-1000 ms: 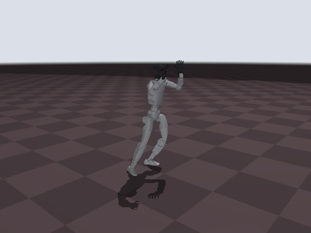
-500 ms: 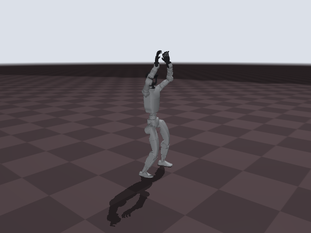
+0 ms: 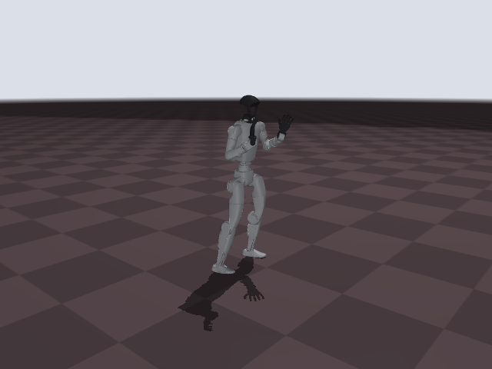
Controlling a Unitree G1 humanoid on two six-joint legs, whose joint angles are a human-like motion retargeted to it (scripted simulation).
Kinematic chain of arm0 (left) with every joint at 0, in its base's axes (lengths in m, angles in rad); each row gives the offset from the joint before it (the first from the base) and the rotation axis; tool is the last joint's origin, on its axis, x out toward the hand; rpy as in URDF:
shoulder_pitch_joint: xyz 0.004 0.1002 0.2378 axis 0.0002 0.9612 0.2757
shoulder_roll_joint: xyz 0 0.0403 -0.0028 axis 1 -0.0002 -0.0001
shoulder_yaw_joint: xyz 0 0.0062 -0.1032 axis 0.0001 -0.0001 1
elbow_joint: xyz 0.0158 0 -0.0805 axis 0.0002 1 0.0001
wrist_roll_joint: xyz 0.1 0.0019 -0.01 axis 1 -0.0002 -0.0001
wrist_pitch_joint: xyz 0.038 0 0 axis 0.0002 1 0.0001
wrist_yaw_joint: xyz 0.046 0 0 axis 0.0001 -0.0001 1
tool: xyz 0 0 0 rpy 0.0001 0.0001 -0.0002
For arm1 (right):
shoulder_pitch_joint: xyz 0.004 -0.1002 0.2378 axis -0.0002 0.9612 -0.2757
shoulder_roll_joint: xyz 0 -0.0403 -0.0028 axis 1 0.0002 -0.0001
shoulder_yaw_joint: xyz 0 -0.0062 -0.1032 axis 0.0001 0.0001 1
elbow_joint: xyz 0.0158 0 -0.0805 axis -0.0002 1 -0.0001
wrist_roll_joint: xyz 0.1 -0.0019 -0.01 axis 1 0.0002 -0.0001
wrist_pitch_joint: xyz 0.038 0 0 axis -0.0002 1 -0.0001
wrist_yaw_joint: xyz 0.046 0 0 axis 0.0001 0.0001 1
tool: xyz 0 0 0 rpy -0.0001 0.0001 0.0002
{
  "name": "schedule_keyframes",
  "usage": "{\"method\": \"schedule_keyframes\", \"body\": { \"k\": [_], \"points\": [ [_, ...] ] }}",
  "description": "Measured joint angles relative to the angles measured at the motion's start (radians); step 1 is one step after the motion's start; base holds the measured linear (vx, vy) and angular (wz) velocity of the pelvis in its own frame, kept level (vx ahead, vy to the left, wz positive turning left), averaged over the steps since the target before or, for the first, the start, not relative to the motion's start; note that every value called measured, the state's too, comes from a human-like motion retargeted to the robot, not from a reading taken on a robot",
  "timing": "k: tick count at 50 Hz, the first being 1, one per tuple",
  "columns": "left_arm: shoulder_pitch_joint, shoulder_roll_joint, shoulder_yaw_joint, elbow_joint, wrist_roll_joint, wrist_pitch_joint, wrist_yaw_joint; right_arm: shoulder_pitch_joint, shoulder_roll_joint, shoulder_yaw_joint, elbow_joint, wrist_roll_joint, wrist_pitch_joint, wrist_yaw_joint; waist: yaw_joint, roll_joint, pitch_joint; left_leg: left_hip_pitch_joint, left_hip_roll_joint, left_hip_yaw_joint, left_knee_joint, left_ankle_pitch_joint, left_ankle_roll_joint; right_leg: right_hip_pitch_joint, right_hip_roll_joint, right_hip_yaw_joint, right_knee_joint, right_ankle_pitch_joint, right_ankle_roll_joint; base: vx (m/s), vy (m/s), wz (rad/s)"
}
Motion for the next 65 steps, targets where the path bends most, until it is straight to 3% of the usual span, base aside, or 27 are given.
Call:
{"method": "schedule_keyframes", "body": {
  "k": [5,9,17,23,28,33,37,41,45,50,54,57,60,62,65],
  "points": [
    [-0.103,-0.006,-0.074,0.0,0.035,0.009,0.022,0.026,0.033,0.02,-0.02,0.141,-0.097,0.012,0.033,-0.004,0.008,-0.023,0.014,0.024,0.016,-0.004,0.0,0.002,-0.043,-0.176,-0.02,-0.007,0.017,-0.06,0.02,-0.25],
    [-0.13,-0.036,-0.091,-0.009,0.052,0.018,0.03,0.029,0.064,0.032,-0.019,0.137,-0.099,0.013,0.062,-0.024,0.001,-0.025,0.014,0.058,0.021,-0.007,0.015,0.005,-0.081,-0.288,-0.044,0.088,0.04,-0.02,-0.04,-0.41],
    [-0.168,-0.101,-0.08,-0.014,0.091,0.039,0.049,-0.034,0.109,0.057,-0.003,0.096,-0.1,0.006,0.037,-0.031,0.005,-0.015,0.052,0.091,0.033,0.001,0.035,-0.018,-0.052,-0.224,-0.032,0.141,0.077,0.0,-0.11,-0.25],
    [-0.267,-0.095,-0.097,-0.006,0.112,0.067,0.058,-0.125,0.032,0.014,-0.002,0.075,-0.105,0.033,-0.03,0.031,0.052,-0.002,0.142,0.082,0.041,0.021,0.05,-0.065,-0.012,-0.075,0.117,0.065,0.088,0.0,-0.2,-0.03],
    [-0.395,-0.041,-0.132,0.0,0.091,0.071,0.051,-0.173,-0.064,-0.046,-0.005,0.075,-0.095,0.037,-0.018,0.051,0.058,0.006,0.173,0.085,0.018,0.057,0.063,-0.063,-0.143,-0.186,0.066,0.045,0.073,0.04,-0.33,-0.08],
    [-0.492,0.037,-0.119,0.016,0.089,0.079,0.059,-0.243,-0.147,-0.096,0.013,0.058,-0.064,0.026,0.018,0.025,0.017,0.014,0.217,0.113,0.04,0.075,0.044,-0.054,-0.228,-0.26,-0.058,0.149,0.089,0.12,-0.53,-0.34],
    [-0.539,0.107,-0.069,0.033,0.123,0.1,0.04,-0.318,-0.198,-0.121,0.025,0.044,-0.058,0.016,0.021,0.011,-0.029,0.066,0.276,0.162,-0.037,0.152,0.021,-0.044,-0.187,-0.301,-0.078,0.173,0.099,0.16,-0.63,-0.29],
    [-0.555,0.101,-0.004,0.029,0.129,0.123,0.04,-0.364,-0.247,-0.146,0.032,0.034,-0.047,-0.011,-0.036,0.01,-0.037,0.085,0.328,0.304,-0.014,0.216,0.046,-0.023,-0.119,-0.336,-0.045,0.124,0.066,0.13,-0.6,0.31],
    [-0.525,0.028,0.07,-0.01,0.122,0.132,0.078,-0.342,-0.263,-0.196,0.027,0.045,-0.032,-0.023,-0.068,-0.026,-0.002,0.04,0.275,0.343,0.199,0.099,0.099,-0.004,-0.109,-0.355,-0.003,0.095,0.069,0.1,-0.46,0.29],
    [-0.374,-0.056,0.13,-0.075,0.12,0.089,0.108,-0.146,-0.173,-0.253,-0.059,0.048,-0.034,-0.041,0.01,-0.056,0.02,-0.044,0.033,0.147,0.293,-0.068,0.092,0.003,-0.067,-0.328,-0.024,0.089,0.089,0.08,-0.3,-0.4],
    [-0.24,-0.084,0.118,-0.117,0.101,0.061,0.095,0.002,-0.109,-0.262,-0.099,0.042,-0.039,-0.028,0.071,-0.037,0.064,-0.05,-0.137,-0.027,0.131,-0.07,0.12,0.003,0.016,-0.288,-0.037,0.079,0.072,0.02,-0.24,-0.69],
    [-0.205,-0.087,0.084,-0.133,0.095,0.072,0.074,0.016,-0.077,-0.241,-0.099,0.054,-0.049,0.014,0.067,-0.018,0.142,-0.016,-0.122,-0.041,0.095,-0.076,0.179,-0.022,0.08,-0.243,0.08,0.041,0.062,-0.02,-0.23,-0.42],
    [-0.246,-0.056,0.022,-0.118,0.096,0.103,0.088,-0.035,-0.047,-0.215,-0.083,0.081,-0.071,0.059,0.028,-0.026,0.199,-0.008,-0.05,-0.038,0.187,-0.116,0.181,-0.109,0.108,-0.181,0.361,-0.032,0.071,0.02,-0.23,0.11],
    [-0.314,-0.007,-0.009,-0.087,0.077,0.112,0.084,-0.082,-0.046,-0.206,-0.068,0.084,-0.077,0.076,0.005,-0.035,0.189,-0.025,-0.017,-0.062,0.246,-0.131,0.141,-0.157,0.083,-0.176,0.497,-0.075,0.074,0.12,-0.24,0.51],
    [-0.485,0.092,-0.043,-0.018,0.032,0.12,0.041,-0.207,-0.129,-0.182,-0.029,0.078,-0.057,0.11,0.006,-0.017,0.128,-0.035,0.024,-0.092,0.244,-0.114,0.073,-0.163,-0.016,-0.264,0.504,-0.1,0.024,0.17,-0.25,0.36]
  ]
}}
